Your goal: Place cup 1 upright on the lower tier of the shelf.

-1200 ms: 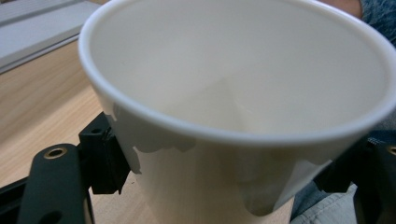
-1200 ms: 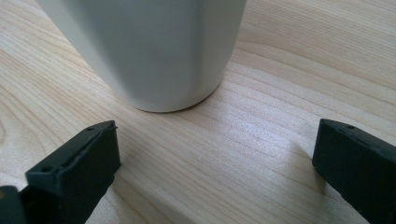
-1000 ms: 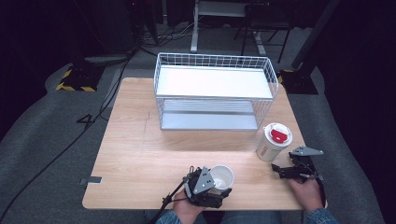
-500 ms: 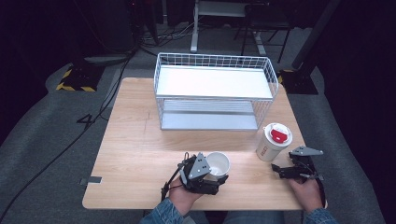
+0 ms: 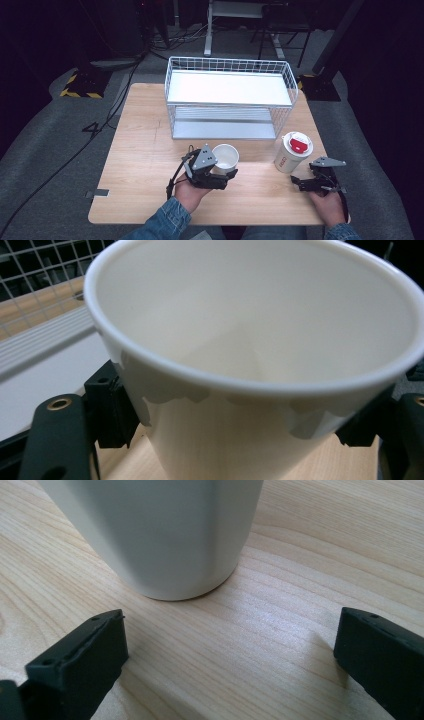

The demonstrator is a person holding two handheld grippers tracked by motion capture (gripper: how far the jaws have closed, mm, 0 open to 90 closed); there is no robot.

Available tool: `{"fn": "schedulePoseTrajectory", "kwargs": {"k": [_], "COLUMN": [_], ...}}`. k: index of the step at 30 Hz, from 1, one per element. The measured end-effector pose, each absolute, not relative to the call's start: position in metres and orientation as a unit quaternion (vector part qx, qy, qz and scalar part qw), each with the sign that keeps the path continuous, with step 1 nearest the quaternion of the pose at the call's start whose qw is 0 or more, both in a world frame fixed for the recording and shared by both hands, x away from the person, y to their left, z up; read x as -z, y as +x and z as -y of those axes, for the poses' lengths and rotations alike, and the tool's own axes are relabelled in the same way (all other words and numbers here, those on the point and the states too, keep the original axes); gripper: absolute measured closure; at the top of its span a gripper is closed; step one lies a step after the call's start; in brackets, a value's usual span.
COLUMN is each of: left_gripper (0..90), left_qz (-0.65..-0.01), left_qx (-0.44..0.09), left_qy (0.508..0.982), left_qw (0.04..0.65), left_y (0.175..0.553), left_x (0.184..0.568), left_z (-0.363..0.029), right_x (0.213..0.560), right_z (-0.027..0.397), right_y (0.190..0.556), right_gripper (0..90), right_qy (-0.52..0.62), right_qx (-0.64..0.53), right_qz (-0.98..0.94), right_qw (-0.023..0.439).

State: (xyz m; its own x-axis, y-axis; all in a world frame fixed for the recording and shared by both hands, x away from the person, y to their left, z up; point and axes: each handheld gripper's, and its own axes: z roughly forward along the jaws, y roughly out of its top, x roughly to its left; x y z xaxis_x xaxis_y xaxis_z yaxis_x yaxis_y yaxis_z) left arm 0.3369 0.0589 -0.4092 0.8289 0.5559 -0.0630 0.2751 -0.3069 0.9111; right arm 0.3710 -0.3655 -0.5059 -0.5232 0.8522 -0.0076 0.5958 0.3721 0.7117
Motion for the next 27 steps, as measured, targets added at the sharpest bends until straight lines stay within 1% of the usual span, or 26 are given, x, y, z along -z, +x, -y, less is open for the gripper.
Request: {"fn": "schedulePoseTrajectory", "kwargs": {"k": [3, 12, 20, 27], "left_gripper": [22.2, 22.2, 22.2, 22.1], "left_qz": [-0.267, -0.271, -0.284, -0.311], "left_qx": [-0.130, -0.156, -0.177, -0.173], "left_qy": [0.794, 0.793, 0.773, 0.757], "left_qw": [0.531, 0.523, 0.540, 0.548], "left_y": [0.344, 0.371, 0.395, 0.413], "left_x": [0.408, 0.408, 0.413, 0.424], "left_z": [-0.062, -0.066, -0.073, -0.079], "right_x": [0.506, 0.506, 0.506, 0.506], "right_z": [0.366, 0.365, 0.365, 0.365], "right_y": [0.371, 0.371, 0.371, 0.371], "right_gripper": [0.9, 0.9, 0.9, 0.9], "right_qy": [0.449, 0.451, 0.451, 0.451], "right_qx": [-0.335, -0.334, -0.334, -0.334], "right_qz": [-0.806, -0.805, -0.805, -0.805], "right_qw": [0.192, 0.192, 0.192, 0.192]}}
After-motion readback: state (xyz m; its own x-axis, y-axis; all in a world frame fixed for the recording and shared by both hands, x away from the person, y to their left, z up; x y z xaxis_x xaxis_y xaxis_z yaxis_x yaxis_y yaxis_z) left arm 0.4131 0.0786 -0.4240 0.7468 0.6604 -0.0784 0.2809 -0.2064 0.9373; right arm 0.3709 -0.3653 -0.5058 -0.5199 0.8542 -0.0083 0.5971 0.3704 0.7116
